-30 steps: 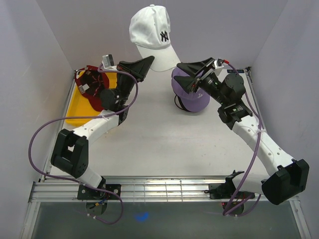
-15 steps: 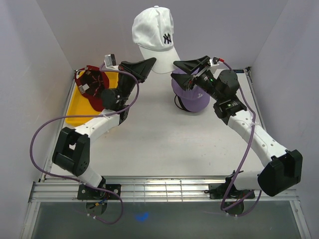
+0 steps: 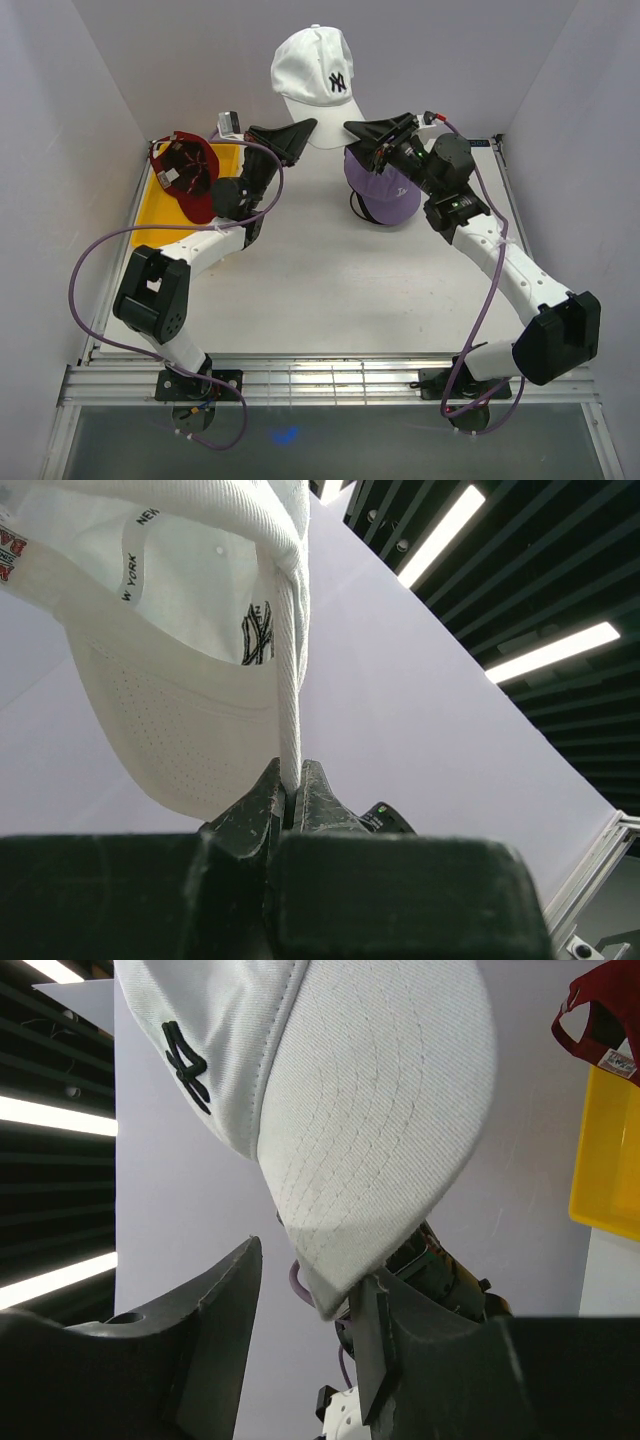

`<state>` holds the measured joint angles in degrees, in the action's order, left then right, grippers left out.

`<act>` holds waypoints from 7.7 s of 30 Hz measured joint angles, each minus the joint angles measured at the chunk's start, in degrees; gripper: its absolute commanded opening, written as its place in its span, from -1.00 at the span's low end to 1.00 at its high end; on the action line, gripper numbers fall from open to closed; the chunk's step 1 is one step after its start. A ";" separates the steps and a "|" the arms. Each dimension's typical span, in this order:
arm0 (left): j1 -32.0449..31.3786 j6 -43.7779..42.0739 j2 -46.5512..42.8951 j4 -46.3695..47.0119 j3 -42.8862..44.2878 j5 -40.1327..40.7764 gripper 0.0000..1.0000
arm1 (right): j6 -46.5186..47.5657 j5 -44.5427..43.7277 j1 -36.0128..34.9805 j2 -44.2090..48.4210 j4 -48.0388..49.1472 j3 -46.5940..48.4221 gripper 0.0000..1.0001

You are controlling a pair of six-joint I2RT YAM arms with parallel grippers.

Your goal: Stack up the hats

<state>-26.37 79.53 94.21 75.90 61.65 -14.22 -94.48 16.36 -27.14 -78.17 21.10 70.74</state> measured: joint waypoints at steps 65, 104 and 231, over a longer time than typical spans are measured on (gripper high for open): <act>5.27 -3.02 -25.31 -9.66 -11.63 -17.73 0.13 | 2.23 4.76 19.37 -6.56 38.23 -19.67 -0.84; 5.57 -1.66 -21.14 -7.76 -11.63 -20.15 0.08 | -3.87 9.31 24.06 -12.85 52.68 -35.28 -0.84; 9.07 -3.43 -17.94 -12.50 -11.23 -27.17 0.05 | -9.35 17.94 27.54 -22.93 52.28 -12.66 -0.84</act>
<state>-17.30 76.09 76.27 63.40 50.41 -41.39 -103.83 34.30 0.40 -101.10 73.38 58.08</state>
